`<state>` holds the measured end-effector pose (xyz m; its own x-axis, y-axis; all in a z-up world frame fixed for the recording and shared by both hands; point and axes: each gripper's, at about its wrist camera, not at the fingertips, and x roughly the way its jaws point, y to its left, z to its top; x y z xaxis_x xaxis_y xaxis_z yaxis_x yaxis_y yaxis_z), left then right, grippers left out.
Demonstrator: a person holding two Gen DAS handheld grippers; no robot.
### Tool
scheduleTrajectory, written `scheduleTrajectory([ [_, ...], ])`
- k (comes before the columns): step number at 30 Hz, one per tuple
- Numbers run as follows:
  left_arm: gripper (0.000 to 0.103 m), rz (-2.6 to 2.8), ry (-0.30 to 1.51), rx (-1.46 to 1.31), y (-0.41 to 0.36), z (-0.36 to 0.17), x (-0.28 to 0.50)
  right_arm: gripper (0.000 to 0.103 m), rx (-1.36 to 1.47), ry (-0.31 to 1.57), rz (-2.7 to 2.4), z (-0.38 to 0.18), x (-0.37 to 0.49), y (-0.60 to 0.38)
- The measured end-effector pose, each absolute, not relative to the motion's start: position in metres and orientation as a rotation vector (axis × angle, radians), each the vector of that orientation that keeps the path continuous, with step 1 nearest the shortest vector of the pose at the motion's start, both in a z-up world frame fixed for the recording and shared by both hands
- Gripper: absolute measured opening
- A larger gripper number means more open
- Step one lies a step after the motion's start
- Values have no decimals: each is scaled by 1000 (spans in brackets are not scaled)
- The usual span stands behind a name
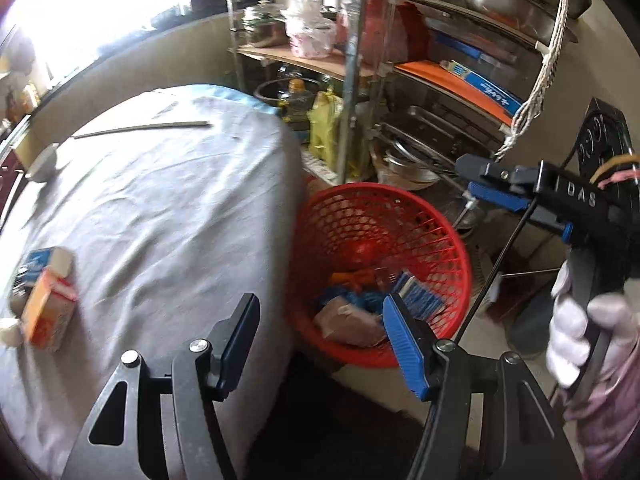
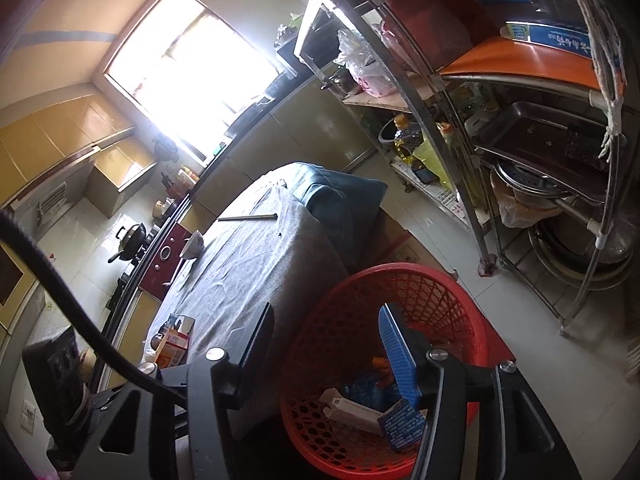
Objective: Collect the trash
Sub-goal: 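Move both open tools back over the remaining items on the table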
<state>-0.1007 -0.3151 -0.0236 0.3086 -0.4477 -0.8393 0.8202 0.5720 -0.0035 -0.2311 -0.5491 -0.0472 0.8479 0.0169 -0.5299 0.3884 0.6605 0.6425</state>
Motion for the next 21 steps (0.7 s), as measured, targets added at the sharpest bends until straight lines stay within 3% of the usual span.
scheduleTrajectory([
  [21, 69, -615, 878, 264, -187, -8, -71, 58, 686, 653, -47, -25, -170, -460],
])
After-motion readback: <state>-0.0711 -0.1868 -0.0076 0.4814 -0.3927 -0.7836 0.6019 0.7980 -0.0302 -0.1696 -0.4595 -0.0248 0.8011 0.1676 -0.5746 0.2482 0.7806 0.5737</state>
